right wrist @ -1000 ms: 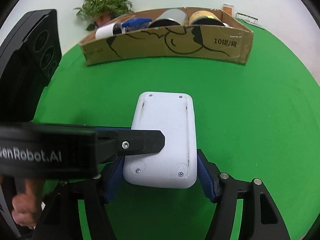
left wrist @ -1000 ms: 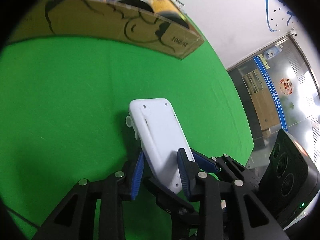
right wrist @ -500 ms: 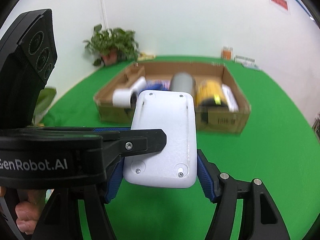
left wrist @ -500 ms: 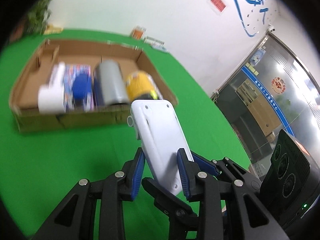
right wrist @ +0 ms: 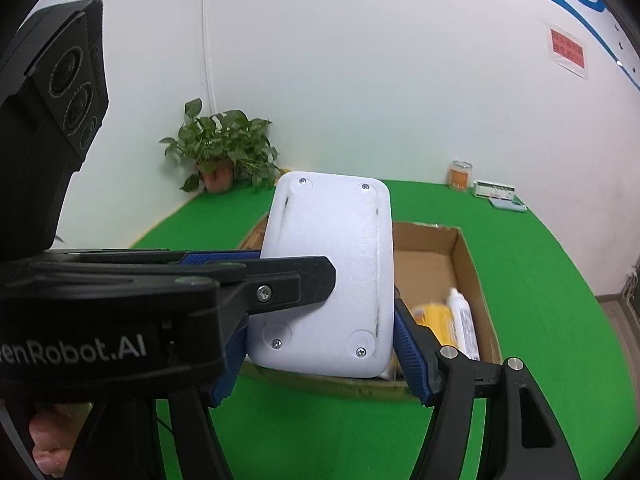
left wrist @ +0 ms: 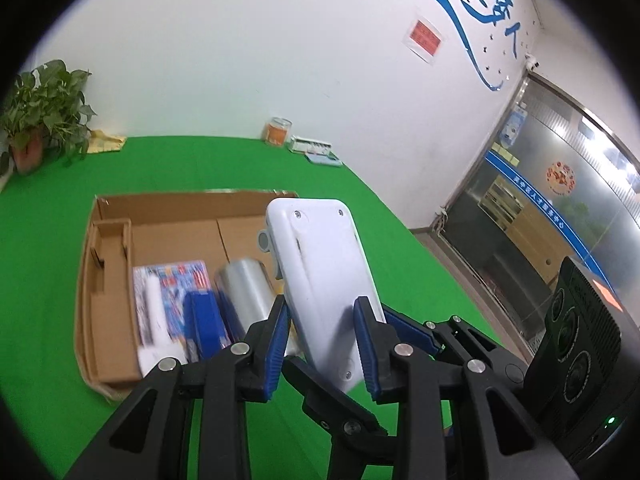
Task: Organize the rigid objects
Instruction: 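Carry the power bank into the box and release it upright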
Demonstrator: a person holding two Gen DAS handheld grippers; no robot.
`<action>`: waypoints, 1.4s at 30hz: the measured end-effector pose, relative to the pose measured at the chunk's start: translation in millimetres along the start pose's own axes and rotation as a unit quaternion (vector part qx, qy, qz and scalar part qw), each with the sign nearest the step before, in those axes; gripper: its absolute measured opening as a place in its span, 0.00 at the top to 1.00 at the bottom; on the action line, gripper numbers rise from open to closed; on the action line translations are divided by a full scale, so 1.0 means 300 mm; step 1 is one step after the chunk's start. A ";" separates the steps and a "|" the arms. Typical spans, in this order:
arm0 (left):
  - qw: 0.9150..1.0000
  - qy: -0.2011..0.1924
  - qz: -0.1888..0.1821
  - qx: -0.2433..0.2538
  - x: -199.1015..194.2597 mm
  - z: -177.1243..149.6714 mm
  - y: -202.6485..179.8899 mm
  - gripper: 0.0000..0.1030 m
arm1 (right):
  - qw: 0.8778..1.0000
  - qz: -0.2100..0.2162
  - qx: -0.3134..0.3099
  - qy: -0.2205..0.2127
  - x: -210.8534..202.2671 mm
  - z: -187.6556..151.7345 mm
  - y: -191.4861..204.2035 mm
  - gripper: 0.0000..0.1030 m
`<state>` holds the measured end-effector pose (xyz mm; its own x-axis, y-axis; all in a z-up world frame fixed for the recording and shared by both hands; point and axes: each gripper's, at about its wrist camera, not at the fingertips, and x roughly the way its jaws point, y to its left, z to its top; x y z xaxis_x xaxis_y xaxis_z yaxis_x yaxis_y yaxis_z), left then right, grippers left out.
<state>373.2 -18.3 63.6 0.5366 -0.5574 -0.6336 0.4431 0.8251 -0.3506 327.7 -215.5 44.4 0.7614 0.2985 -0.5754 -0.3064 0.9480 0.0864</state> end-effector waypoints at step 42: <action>0.960 0.228 -0.013 -0.163 0.628 0.051 0.717 0.71 | 0.949 0.050 0.010 0.311 1.048 -0.016 -0.007 0.57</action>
<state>580.6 52.8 -120.6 0.1257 -0.5416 -0.8312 0.1638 0.8376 -0.5211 565.1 -124.0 -140.6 0.2423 0.2706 -0.9317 -0.3435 0.9220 0.1785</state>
